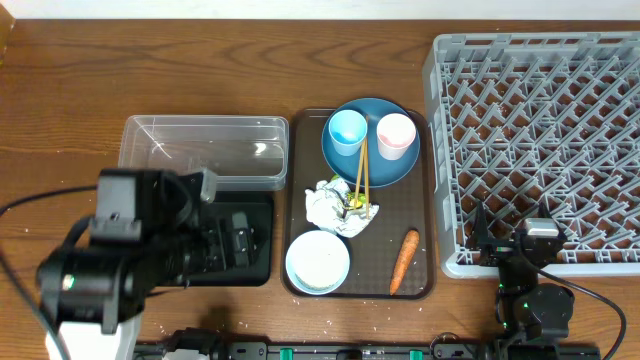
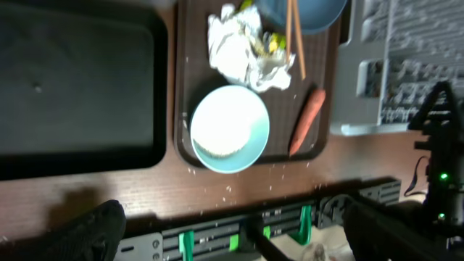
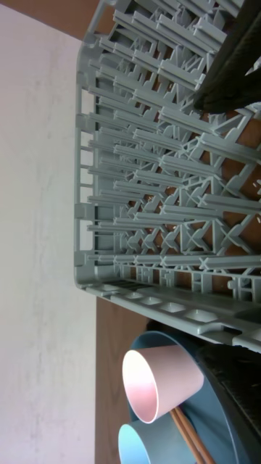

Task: Sort waste into correct bins and load items into the dishwasher rack
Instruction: 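Move the left gripper from rest toward the light-blue rice bowl, then grasp the light-blue rice bowl rim with the left gripper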

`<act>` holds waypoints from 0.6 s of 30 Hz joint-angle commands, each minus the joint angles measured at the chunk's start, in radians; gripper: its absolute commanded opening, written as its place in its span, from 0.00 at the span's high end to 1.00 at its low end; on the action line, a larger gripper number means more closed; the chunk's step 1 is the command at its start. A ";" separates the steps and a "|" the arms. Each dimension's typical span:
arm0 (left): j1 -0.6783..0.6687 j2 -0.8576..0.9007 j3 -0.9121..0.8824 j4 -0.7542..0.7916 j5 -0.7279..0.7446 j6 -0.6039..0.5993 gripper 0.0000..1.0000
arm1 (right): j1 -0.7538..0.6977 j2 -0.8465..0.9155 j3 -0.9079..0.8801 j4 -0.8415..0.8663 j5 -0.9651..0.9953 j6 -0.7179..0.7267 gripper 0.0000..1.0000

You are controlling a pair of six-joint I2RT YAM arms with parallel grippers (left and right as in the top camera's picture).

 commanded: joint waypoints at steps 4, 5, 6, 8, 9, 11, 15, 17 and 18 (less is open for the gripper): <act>-0.086 0.013 -0.021 -0.005 -0.108 -0.109 0.02 | 0.014 -0.002 -0.002 -0.003 0.003 -0.003 0.01; -0.108 0.011 -0.021 -0.001 -0.127 -0.125 0.02 | 0.014 -0.002 -0.002 -0.003 0.003 -0.003 0.01; -0.132 0.010 -0.021 0.003 -0.148 -0.145 0.02 | 0.014 -0.002 -0.002 -0.003 0.003 -0.003 0.01; -0.193 0.009 -0.021 0.018 -0.194 -0.197 0.01 | 0.014 -0.002 -0.002 -0.003 0.003 -0.003 0.01; -0.225 0.010 -0.022 0.028 -0.212 -0.219 0.01 | 0.014 -0.002 -0.002 -0.003 0.003 -0.003 0.01; -0.303 0.011 -0.026 0.061 -0.244 -0.267 0.01 | 0.014 -0.002 -0.002 -0.003 0.003 -0.003 0.01; -0.487 0.017 -0.069 0.174 -0.321 -0.392 0.00 | 0.014 -0.002 -0.002 -0.003 0.003 -0.003 0.01; -0.573 0.029 -0.105 0.235 -0.348 -0.444 0.00 | 0.014 -0.001 -0.002 -0.003 0.003 -0.003 0.01; -0.612 0.039 -0.123 0.260 -0.361 -0.468 0.00 | 0.014 -0.001 -0.002 -0.004 0.003 -0.003 0.01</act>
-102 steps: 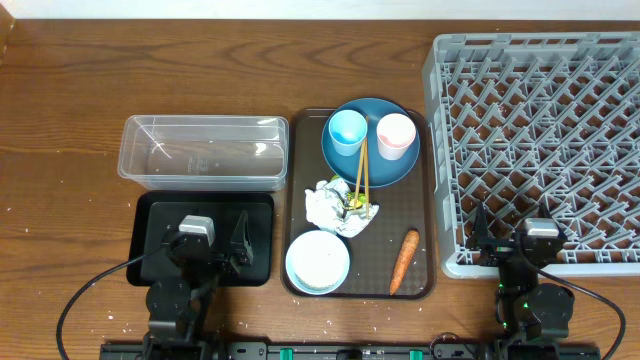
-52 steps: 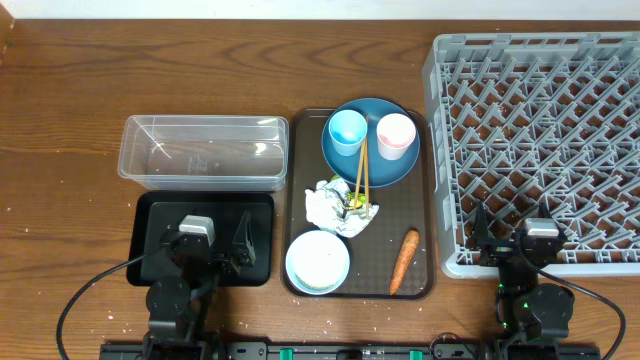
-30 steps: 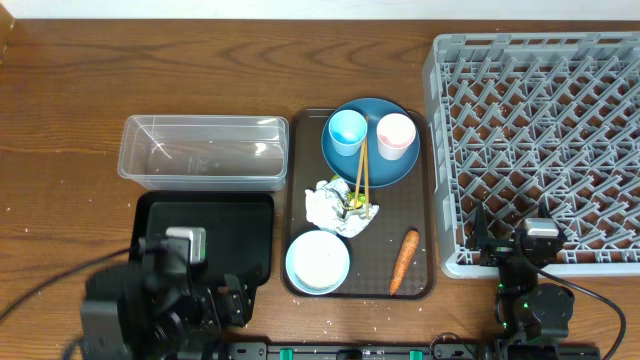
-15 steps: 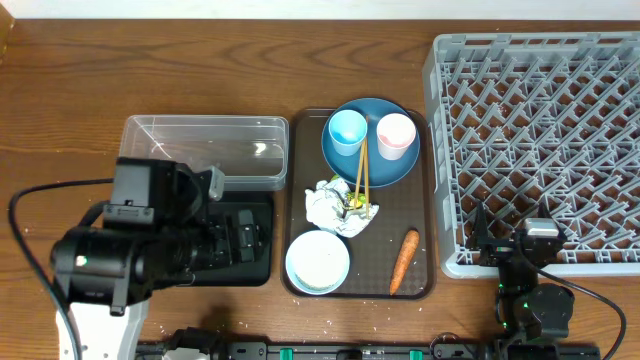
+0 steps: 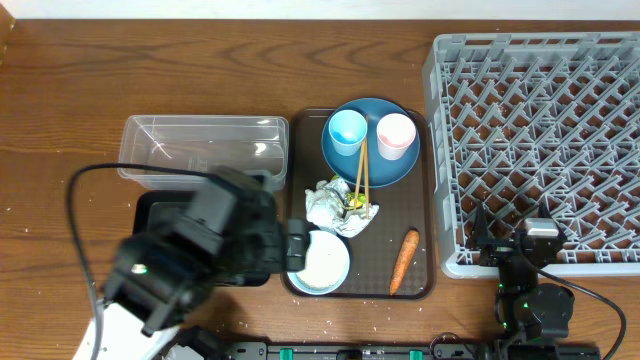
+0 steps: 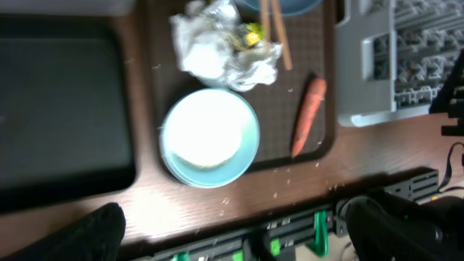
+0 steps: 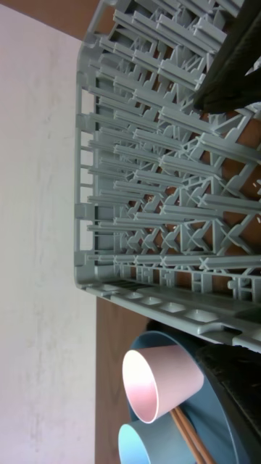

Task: Sort waste into correct bins and load items into the dishwasher rack
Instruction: 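Grasp the light-blue rice bowl rim with the left gripper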

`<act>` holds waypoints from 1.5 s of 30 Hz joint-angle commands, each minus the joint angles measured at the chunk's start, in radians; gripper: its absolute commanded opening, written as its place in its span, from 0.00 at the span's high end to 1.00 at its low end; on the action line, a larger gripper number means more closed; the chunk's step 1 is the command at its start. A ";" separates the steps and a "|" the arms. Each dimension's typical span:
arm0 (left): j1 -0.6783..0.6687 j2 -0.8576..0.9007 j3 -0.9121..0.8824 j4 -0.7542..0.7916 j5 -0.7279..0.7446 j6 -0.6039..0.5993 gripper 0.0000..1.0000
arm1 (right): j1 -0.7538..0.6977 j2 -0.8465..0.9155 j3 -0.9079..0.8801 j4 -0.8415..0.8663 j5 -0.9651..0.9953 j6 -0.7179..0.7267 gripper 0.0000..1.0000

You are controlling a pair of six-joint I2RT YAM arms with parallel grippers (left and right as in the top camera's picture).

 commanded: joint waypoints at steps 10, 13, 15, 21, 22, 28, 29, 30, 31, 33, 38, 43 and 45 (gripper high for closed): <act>-0.379 0.261 -0.184 0.299 -0.147 -0.199 0.02 | 0.014 0.000 -0.002 -0.004 0.003 -0.003 0.01; -0.391 0.358 -0.184 0.333 -0.150 -0.180 0.07 | 0.014 0.000 -0.002 -0.004 0.003 -0.003 0.01; -0.393 0.415 -0.184 0.344 -0.150 -0.180 0.16 | 0.014 0.000 -0.002 -0.004 0.003 -0.003 0.01; -0.392 0.567 -0.184 0.376 -0.180 -0.180 0.41 | 0.014 0.000 -0.002 -0.004 0.003 -0.003 0.01; -0.392 0.591 -0.184 0.393 -0.180 -0.180 0.44 | 0.014 0.000 -0.002 -0.004 0.003 -0.003 0.01; -0.392 0.689 -0.184 0.426 -0.180 -0.180 0.56 | 0.014 0.000 -0.002 -0.004 0.003 -0.003 0.01; -0.392 0.697 -0.184 0.426 -0.181 -0.180 0.59 | 0.014 0.000 -0.002 -0.004 0.003 -0.003 0.01; -0.392 0.706 -0.184 0.426 -0.188 -0.180 0.62 | 0.014 0.000 -0.002 -0.004 0.003 -0.003 0.01; -0.392 0.712 -0.184 0.426 -0.197 -0.180 0.63 | 0.014 0.000 -0.002 -0.004 0.003 -0.003 0.01; -0.392 0.718 -0.184 0.426 -0.216 -0.180 0.72 | 0.014 0.000 -0.002 -0.004 0.003 -0.003 0.01; -0.392 0.715 -0.184 0.425 -0.216 -0.180 0.94 | 0.014 0.000 -0.002 -0.004 0.003 -0.003 0.01; -0.392 0.685 -0.183 0.425 -0.216 -0.180 0.94 | 0.014 0.000 -0.002 -0.004 0.003 -0.003 0.01; -0.392 0.656 -0.179 0.422 -0.216 -0.179 0.94 | 0.014 0.000 -0.002 -0.004 0.003 -0.003 0.01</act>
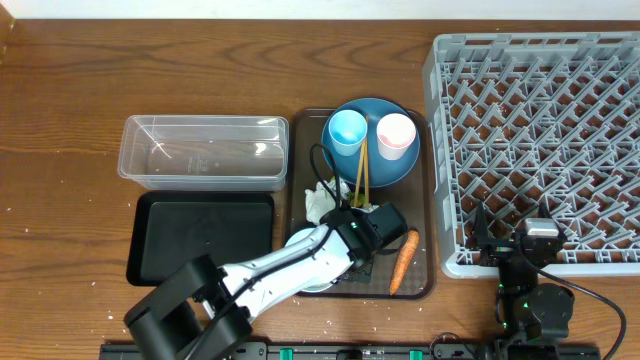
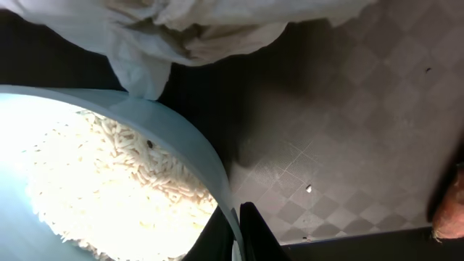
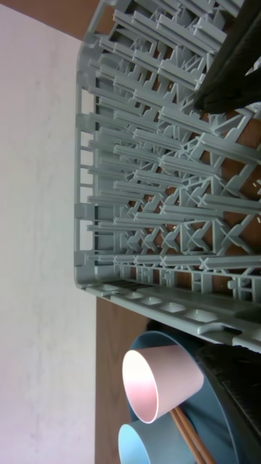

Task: Sort waste into correct bins and load items into the dishwasher rack
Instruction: 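Grasp the light-blue rice bowl rim with the left gripper, then carry the bowl over the black tray and tip rice out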

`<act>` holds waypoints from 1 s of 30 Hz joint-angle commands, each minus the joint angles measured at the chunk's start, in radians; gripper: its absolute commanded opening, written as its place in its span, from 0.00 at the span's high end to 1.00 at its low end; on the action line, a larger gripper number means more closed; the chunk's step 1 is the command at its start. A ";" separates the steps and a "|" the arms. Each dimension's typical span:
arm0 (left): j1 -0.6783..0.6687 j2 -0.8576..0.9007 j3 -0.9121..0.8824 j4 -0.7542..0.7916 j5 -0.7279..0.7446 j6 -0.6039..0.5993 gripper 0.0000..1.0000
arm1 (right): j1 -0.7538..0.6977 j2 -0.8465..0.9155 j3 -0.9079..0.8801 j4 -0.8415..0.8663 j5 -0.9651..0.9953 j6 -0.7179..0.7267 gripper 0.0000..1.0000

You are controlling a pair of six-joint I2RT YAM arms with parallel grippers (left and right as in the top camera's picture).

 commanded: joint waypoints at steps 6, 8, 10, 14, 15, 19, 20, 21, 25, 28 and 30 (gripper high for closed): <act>0.002 -0.213 0.030 -0.051 -0.004 0.131 0.94 | 0.014 0.000 -0.002 -0.004 0.003 -0.003 0.01; 0.009 -0.285 0.030 -0.054 -0.006 0.158 0.94 | 0.014 0.000 -0.002 -0.004 0.003 -0.003 0.01; 0.032 -0.359 0.030 -0.078 -0.004 0.156 0.94 | 0.014 0.000 -0.002 -0.004 0.003 -0.003 0.01; 0.117 -0.493 0.030 -0.179 -0.004 0.158 0.94 | 0.014 0.000 -0.002 -0.004 0.003 -0.003 0.01; 0.144 -0.521 0.030 -0.206 -0.004 0.164 0.94 | 0.014 0.000 -0.002 -0.004 0.003 -0.003 0.01; 0.303 -0.621 0.030 -0.301 0.057 0.261 0.94 | 0.014 0.000 -0.002 -0.004 0.003 -0.003 0.01; 0.354 -0.640 0.030 -0.317 0.099 0.294 0.94 | 0.014 0.000 -0.002 -0.004 0.003 -0.003 0.01; 0.418 -0.661 0.030 -0.333 0.157 0.332 0.94 | 0.014 0.000 -0.002 -0.004 0.003 -0.003 0.01; 0.636 -0.698 0.028 -0.356 0.346 0.457 0.94 | 0.014 0.000 -0.002 -0.004 0.003 -0.003 0.01; 0.800 -0.696 0.022 -0.378 0.479 0.558 0.94 | 0.014 0.000 -0.002 -0.004 0.003 -0.003 0.01; 0.910 -0.690 0.013 -0.400 0.578 0.640 0.94 | 0.014 0.000 -0.002 -0.004 0.003 -0.003 0.01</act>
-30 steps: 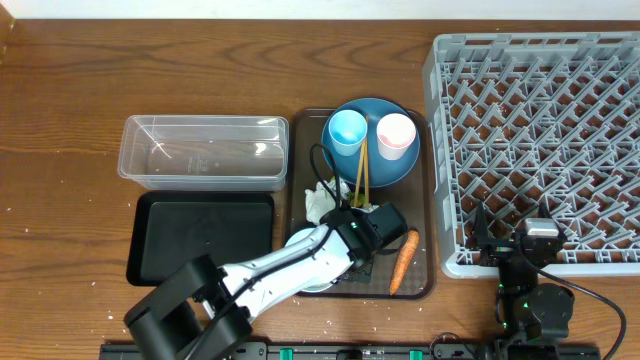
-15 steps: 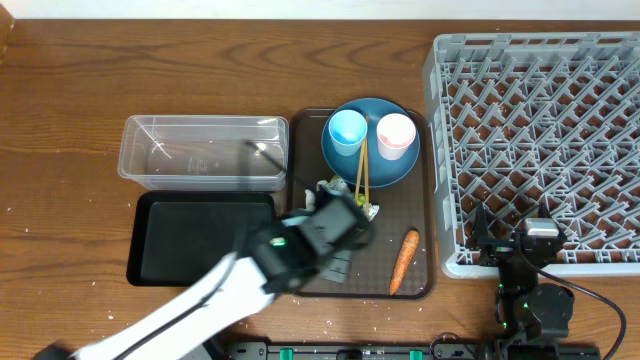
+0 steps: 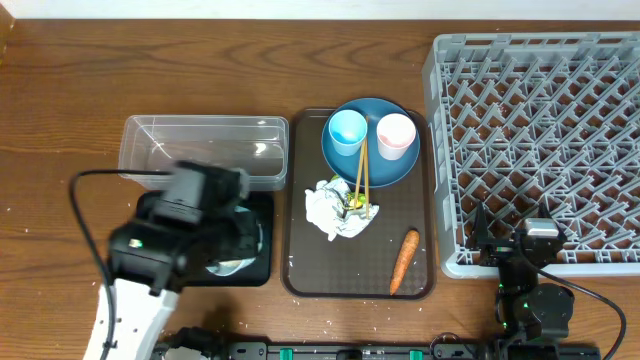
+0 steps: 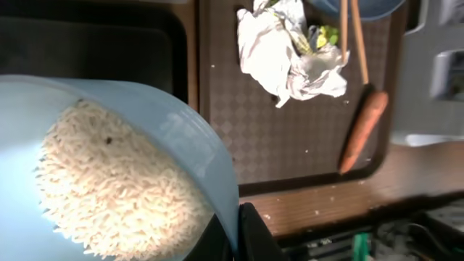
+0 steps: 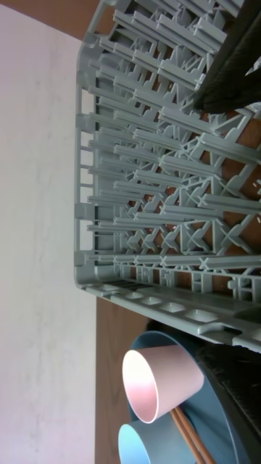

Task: Sort waste into correct bins and load items into the dishwasher rack
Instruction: 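Carry the bowl over the black tray and tip rice out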

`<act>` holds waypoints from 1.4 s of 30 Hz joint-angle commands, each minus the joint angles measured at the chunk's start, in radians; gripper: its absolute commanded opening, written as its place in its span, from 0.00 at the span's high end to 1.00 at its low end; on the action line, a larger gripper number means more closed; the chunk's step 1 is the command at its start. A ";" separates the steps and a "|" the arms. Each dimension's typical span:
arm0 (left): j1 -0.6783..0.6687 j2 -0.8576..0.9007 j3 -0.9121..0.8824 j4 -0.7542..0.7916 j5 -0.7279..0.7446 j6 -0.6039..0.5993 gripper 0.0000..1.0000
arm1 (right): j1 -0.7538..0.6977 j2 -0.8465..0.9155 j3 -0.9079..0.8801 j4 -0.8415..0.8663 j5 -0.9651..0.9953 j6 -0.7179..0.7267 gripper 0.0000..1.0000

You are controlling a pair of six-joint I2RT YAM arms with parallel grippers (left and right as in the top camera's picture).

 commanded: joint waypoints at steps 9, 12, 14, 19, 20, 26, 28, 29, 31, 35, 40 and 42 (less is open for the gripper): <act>0.483 0.054 -0.005 -0.114 0.527 0.454 0.94 | 0.014 0.000 -0.002 -0.003 0.003 -0.003 0.01; 0.571 0.087 -0.024 -0.114 0.593 0.505 0.94 | 0.014 0.000 -0.002 -0.003 0.003 -0.003 0.01; 0.616 0.114 -0.048 -0.113 0.626 0.542 0.94 | 0.014 0.000 -0.002 -0.003 0.003 -0.003 0.01; 0.721 0.210 -0.133 -0.113 0.719 0.661 0.94 | 0.014 0.000 -0.002 -0.003 0.003 -0.003 0.01; 0.739 0.232 -0.145 -0.114 0.740 0.679 0.94 | 0.014 0.000 -0.002 -0.003 0.003 -0.003 0.01; 0.819 0.383 -0.166 -0.157 0.805 0.796 0.94 | 0.014 0.000 -0.002 -0.003 0.003 -0.003 0.01; 0.833 0.428 -0.166 -0.182 0.824 0.852 0.94 | 0.014 0.000 -0.002 -0.004 0.003 -0.003 0.01; 0.838 0.447 -0.166 -0.193 0.834 0.873 0.94 | 0.014 0.000 -0.002 -0.003 0.003 -0.003 0.01; 0.849 0.487 -0.166 -0.219 0.845 0.911 0.94 | 0.014 0.000 -0.002 -0.003 0.003 -0.003 0.01; 0.858 0.541 -0.166 -0.242 0.866 0.938 0.94 | 0.014 0.000 -0.002 -0.003 0.003 -0.003 0.01; 0.874 0.567 -0.166 -0.247 0.956 0.938 0.94 | 0.014 0.000 -0.002 -0.003 0.003 -0.003 0.01; 0.876 0.567 -0.166 -0.252 0.977 0.938 0.94 | 0.014 0.000 -0.002 -0.003 0.003 -0.003 0.01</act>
